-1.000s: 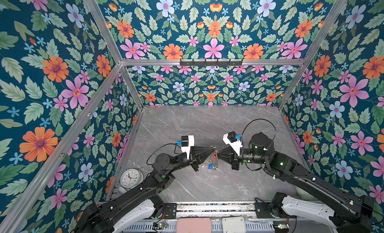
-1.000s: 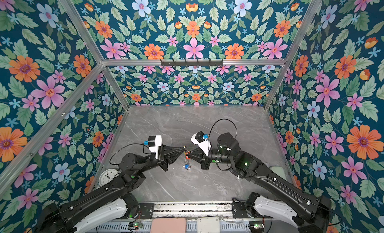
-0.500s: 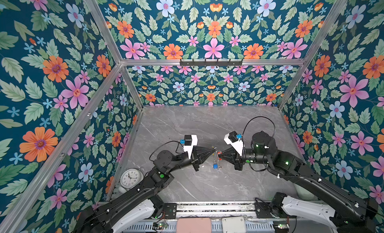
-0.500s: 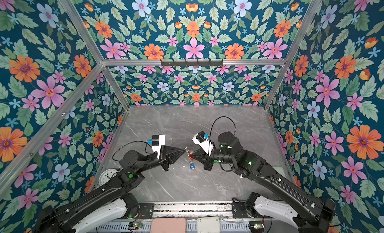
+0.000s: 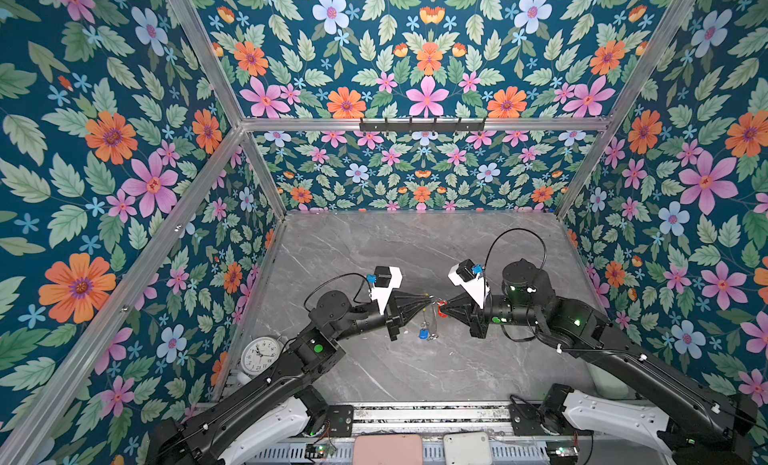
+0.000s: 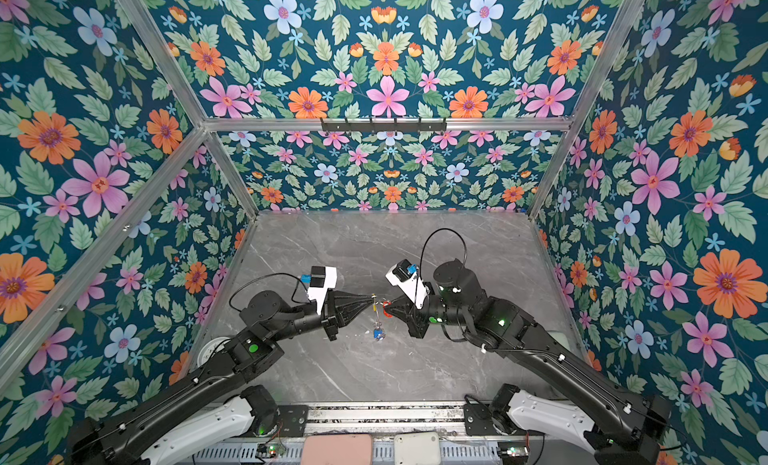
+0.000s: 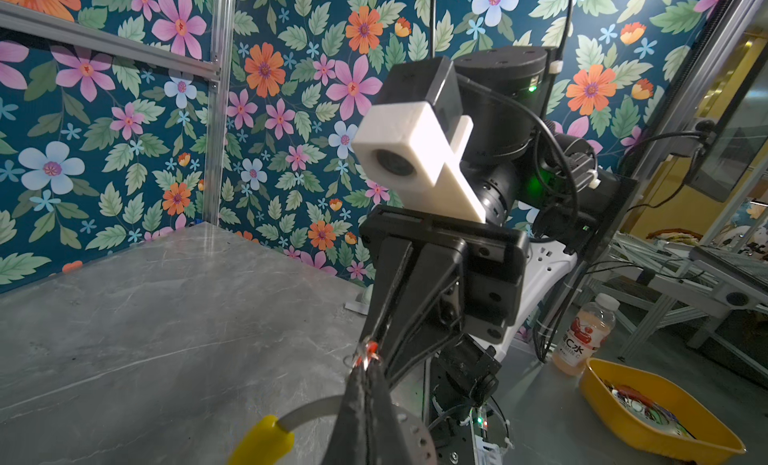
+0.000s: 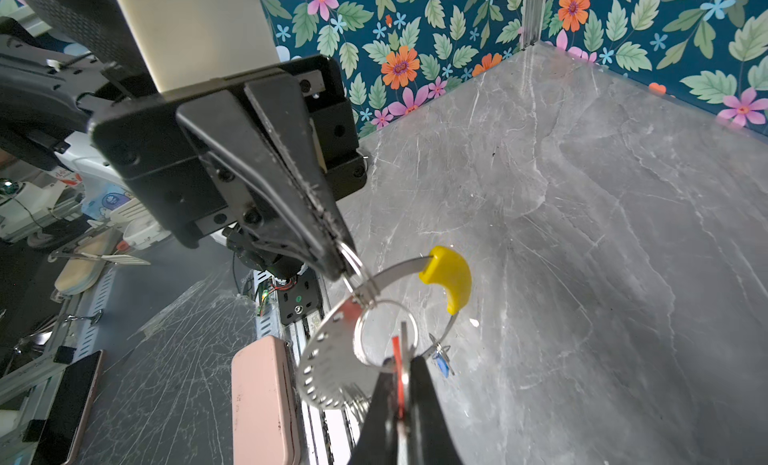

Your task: Remove the keys from the keyring

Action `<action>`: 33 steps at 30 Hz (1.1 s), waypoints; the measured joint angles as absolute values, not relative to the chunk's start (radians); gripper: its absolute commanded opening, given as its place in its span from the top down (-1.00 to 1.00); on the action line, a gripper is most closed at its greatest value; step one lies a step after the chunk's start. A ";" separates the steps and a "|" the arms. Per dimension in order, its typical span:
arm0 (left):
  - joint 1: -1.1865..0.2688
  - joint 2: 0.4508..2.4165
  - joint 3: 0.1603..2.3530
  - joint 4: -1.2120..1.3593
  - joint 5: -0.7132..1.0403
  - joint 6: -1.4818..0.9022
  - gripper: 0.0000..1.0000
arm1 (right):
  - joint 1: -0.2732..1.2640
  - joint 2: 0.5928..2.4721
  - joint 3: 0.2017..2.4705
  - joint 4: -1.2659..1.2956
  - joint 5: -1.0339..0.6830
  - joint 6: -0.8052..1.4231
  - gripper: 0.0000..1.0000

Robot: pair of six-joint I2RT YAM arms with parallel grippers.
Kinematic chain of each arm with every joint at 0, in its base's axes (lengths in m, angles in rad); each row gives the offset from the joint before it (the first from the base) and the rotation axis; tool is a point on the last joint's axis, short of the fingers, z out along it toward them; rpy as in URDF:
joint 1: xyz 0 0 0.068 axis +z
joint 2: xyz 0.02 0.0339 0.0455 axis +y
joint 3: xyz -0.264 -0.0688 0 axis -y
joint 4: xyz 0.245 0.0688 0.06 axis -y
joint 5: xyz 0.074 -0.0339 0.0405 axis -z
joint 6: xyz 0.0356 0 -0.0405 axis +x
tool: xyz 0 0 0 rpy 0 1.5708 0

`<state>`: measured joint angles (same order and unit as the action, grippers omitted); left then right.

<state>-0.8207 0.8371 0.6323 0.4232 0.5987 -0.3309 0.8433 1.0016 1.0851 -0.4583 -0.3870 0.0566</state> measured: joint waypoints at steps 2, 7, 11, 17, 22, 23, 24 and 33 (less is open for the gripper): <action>-0.821 0.838 0.646 0.389 0.600 -0.326 1.00 | 0.843 1.002 1.087 -0.467 -0.381 0.056 1.00; -0.822 0.853 0.697 0.300 0.600 -0.312 1.00 | 0.843 1.003 1.087 -0.474 -0.363 0.052 1.00; -0.822 0.860 0.730 0.231 0.600 -0.309 1.00 | 0.843 1.005 1.091 -0.479 -0.355 0.052 1.00; -0.822 0.862 0.766 0.137 0.601 -0.305 1.00 | 0.843 1.005 1.100 -0.495 -0.345 0.049 1.00; -0.822 0.875 0.780 0.100 0.607 -0.305 1.00 | 0.843 1.009 1.121 -0.517 -0.337 0.045 1.00; -0.822 0.879 0.784 0.096 0.609 -0.305 1.00 | 0.843 1.010 1.125 -0.522 -0.337 0.044 1.00; -0.822 0.883 0.788 0.094 0.610 -0.305 1.00 | 0.843 1.012 1.129 -0.524 -0.334 0.041 1.00; -0.822 0.929 0.809 0.062 0.646 -0.301 1.00 | 0.843 1.045 1.192 -0.587 -0.325 -0.001 1.00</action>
<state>-0.8215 0.9291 0.8085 0.0620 0.6456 -0.3008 0.8433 1.0451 1.1915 -0.5873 -0.3252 -0.0010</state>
